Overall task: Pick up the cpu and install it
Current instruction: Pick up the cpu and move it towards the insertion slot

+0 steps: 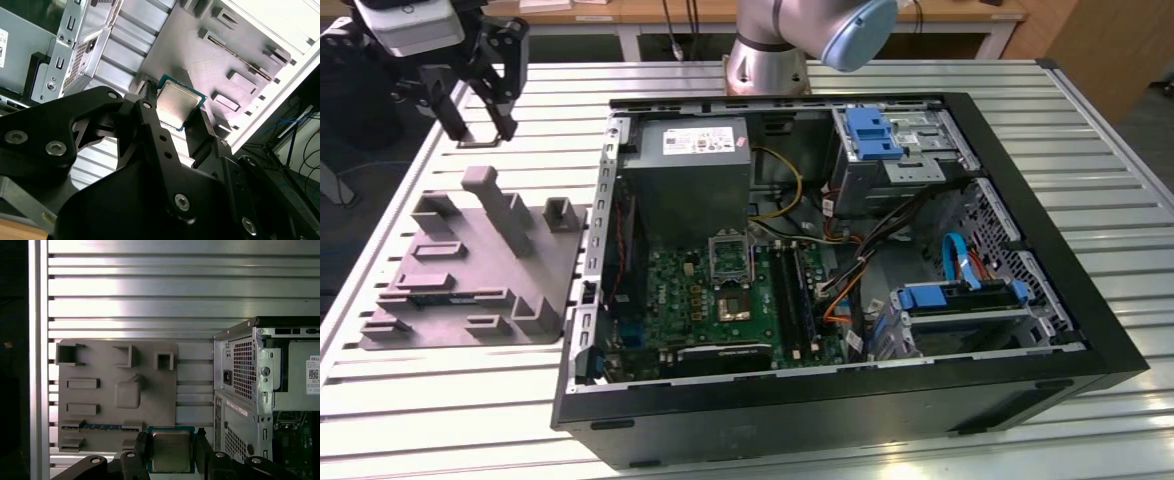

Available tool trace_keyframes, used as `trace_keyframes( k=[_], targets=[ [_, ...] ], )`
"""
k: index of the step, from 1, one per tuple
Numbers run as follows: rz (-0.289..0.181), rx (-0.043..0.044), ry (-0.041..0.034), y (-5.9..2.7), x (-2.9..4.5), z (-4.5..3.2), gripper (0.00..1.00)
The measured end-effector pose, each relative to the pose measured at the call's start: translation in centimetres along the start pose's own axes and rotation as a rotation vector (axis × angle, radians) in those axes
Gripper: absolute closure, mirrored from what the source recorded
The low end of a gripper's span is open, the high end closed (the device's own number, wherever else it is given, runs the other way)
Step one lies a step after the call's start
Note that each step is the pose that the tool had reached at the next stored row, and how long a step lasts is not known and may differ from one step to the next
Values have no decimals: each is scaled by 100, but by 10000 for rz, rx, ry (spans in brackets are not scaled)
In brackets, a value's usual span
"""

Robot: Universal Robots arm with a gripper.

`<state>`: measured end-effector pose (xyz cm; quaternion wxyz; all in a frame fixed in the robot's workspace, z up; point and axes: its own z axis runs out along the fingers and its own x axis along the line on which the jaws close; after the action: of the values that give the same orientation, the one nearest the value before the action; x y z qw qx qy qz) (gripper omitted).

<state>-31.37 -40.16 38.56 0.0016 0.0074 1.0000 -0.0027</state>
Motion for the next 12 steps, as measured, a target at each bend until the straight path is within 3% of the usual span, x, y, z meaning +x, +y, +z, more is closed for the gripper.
trace_keyframes(
  k=[12],
  targets=[
    [0,0,0,1,-42,0,53]
  ],
)
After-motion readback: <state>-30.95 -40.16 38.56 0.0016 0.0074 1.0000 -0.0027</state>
